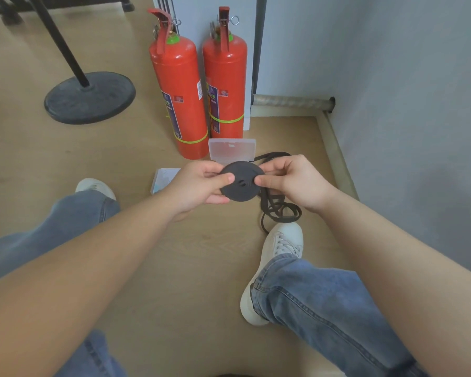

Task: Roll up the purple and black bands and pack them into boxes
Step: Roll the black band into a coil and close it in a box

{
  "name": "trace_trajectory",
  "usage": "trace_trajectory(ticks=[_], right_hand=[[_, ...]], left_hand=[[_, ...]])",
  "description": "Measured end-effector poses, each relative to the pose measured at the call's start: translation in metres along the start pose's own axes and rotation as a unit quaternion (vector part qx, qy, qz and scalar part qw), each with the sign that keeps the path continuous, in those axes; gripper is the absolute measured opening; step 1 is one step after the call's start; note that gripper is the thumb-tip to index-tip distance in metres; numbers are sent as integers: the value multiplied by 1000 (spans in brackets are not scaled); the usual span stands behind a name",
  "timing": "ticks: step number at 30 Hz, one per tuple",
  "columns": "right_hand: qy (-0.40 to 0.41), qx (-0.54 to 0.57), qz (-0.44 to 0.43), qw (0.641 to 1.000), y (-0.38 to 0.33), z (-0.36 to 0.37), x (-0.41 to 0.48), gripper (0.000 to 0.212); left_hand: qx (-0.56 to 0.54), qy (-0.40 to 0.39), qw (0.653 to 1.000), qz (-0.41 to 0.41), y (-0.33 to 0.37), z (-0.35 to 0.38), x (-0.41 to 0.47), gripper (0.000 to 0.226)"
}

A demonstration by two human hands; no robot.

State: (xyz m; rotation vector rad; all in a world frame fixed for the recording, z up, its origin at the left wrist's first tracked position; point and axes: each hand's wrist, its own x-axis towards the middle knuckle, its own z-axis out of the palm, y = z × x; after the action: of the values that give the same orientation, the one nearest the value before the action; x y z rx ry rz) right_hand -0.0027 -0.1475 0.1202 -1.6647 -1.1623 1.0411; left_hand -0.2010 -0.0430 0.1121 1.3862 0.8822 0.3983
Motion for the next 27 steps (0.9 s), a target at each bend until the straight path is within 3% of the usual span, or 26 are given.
trace_trajectory(ticks=[4, 10, 14, 22, 25, 27], right_hand=[[-6, -53, -2, 999, -1, 4, 2, 13], [-39, -174, -25, 984, -6, 12, 4, 16], [-18, -99, -25, 995, -6, 12, 3, 14], [-30, -11, 25, 999, -4, 2, 0, 10], [-26, -28, 19, 999, -1, 1, 0, 10], [-23, -60, 9, 998, -1, 5, 1, 11]], left_hand=[[109, -22, 994, -8, 3, -4, -3, 11], [267, -22, 961, 68, 8, -6, -4, 13], [241, 0, 968, 67, 7, -5, -3, 8], [70, -1, 998, 4, 2, 3, -4, 3], [77, -18, 997, -13, 1, 2, -2, 7], [145, -26, 989, 11, 1, 0, -2, 17]])
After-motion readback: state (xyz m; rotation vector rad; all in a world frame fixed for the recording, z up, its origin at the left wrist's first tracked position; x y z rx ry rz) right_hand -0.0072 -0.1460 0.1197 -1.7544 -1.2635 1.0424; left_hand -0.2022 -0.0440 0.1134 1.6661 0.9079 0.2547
